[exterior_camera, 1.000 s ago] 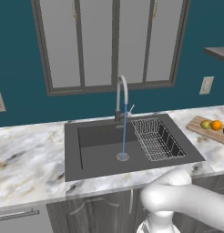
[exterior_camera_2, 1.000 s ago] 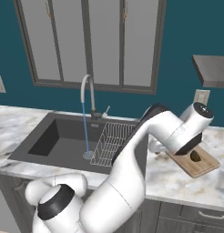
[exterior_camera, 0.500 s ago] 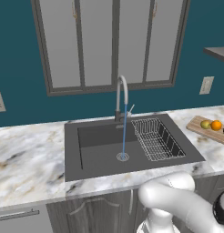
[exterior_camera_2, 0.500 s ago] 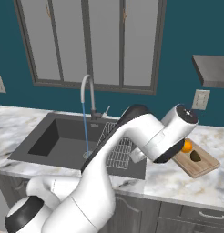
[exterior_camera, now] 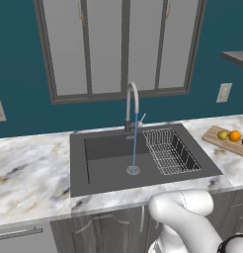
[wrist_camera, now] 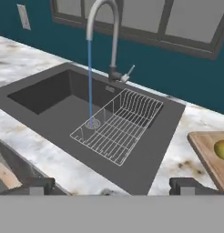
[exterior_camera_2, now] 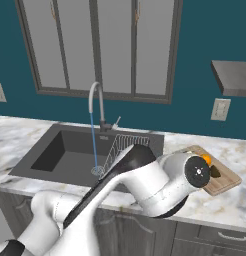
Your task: Pick the apple, orange, kiwi from the sink and place them on the cutting board to airdry. Then turn off the sink faucet.
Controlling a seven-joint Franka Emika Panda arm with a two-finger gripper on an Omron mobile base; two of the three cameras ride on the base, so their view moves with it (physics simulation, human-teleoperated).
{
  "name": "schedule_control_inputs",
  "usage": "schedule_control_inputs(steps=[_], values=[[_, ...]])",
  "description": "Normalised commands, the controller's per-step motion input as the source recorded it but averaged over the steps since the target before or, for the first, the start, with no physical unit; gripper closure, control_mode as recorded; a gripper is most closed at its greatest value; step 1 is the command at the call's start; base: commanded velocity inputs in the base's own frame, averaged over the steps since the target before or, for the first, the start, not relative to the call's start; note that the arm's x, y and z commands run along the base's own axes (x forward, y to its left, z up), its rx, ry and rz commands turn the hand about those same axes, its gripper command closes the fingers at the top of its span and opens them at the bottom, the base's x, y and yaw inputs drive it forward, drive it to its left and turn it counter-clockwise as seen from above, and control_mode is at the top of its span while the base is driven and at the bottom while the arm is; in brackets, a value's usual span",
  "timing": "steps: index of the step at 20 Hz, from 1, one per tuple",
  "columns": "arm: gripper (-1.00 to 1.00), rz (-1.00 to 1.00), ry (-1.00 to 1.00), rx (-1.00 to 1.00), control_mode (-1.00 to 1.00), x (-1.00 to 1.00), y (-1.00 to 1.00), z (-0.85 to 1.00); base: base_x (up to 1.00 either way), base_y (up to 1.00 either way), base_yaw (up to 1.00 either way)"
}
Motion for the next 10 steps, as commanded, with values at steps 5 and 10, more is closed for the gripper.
schedule_control_inputs(steps=[5, 10], values=[[-1.0, -0.11, -0.35, 0.17, -1.0, -0.39, 0.43, 0.26, 0.0, 0.0, 0.0], [-1.0, -0.04, -0.19, 0.06, -1.0, -0.21, 0.5, 0.0, 0.0, 0.0, 0.0]])
